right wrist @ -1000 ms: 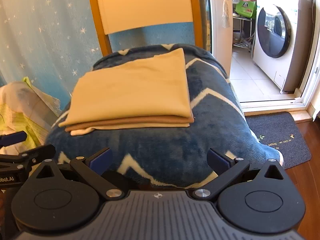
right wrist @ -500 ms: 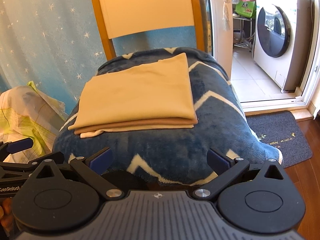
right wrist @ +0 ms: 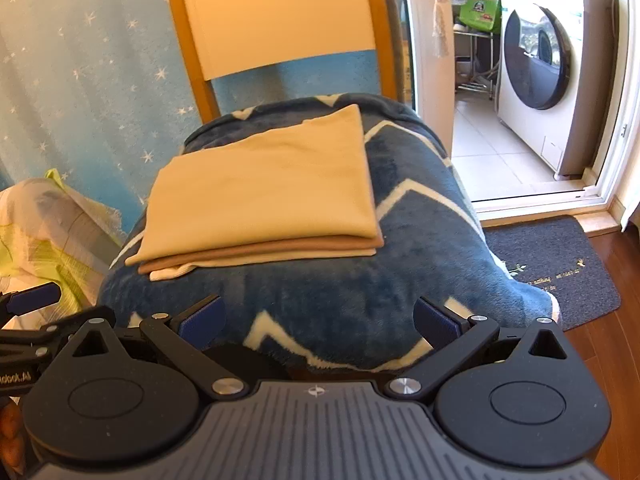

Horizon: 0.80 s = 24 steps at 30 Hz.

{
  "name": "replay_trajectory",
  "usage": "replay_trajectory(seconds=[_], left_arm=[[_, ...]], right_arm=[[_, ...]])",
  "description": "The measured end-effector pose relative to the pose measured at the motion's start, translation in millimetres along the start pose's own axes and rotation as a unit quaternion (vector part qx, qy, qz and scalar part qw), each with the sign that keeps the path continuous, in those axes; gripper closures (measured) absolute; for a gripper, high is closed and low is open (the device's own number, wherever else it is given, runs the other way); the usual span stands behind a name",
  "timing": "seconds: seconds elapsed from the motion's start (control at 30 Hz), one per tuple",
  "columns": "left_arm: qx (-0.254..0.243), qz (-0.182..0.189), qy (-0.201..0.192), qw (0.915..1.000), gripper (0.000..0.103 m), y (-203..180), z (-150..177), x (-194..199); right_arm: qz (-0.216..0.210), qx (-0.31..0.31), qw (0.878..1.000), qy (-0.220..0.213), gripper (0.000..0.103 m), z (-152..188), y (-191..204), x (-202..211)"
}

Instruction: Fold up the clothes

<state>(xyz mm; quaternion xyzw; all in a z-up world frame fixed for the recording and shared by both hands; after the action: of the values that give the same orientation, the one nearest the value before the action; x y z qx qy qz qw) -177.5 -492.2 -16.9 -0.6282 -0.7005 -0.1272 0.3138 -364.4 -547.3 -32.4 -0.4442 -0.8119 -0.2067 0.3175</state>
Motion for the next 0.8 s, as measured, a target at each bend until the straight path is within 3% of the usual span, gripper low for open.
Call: replay_trajectory(seconds=[0.2,0.37,0.57,0.8], left_arm=[[-0.052,-0.024,-0.034,0.9978,0.001,-5,-4,2],[-0.052,-0.032,-0.016,0.9980,0.001,-5,-6,0],[-0.047,-0.051,-0.029,0.9972,0.001,-9,-8,8],[-0.037,-0.045,-0.006,0.9983,0.001,-14,-3,14]], right_arm=[[-0.006,-0.006,1.000,0.002,0.000,2,-4,-4],[-0.011,-0.009,1.000,0.002,0.000,4,-5,-3],[-0.016,-0.009,1.000,-0.008,0.000,0,-5,5],[-0.023,0.000,1.000,-0.021,0.000,-3,-1,21]])
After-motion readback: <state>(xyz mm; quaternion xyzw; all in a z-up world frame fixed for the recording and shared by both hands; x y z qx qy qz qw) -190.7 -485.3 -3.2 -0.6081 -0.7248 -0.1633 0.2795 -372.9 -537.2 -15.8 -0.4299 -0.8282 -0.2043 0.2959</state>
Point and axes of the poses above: each gripper's, at about its wrist camera, not at the fingertips, and x roughly against the way its jaws point, y to its left, z to its underside, the point moved 8 cm from there along -x, roughly the way its jaws point, and after that the axes turned 12 degrees about x, right-handed, at the moved point
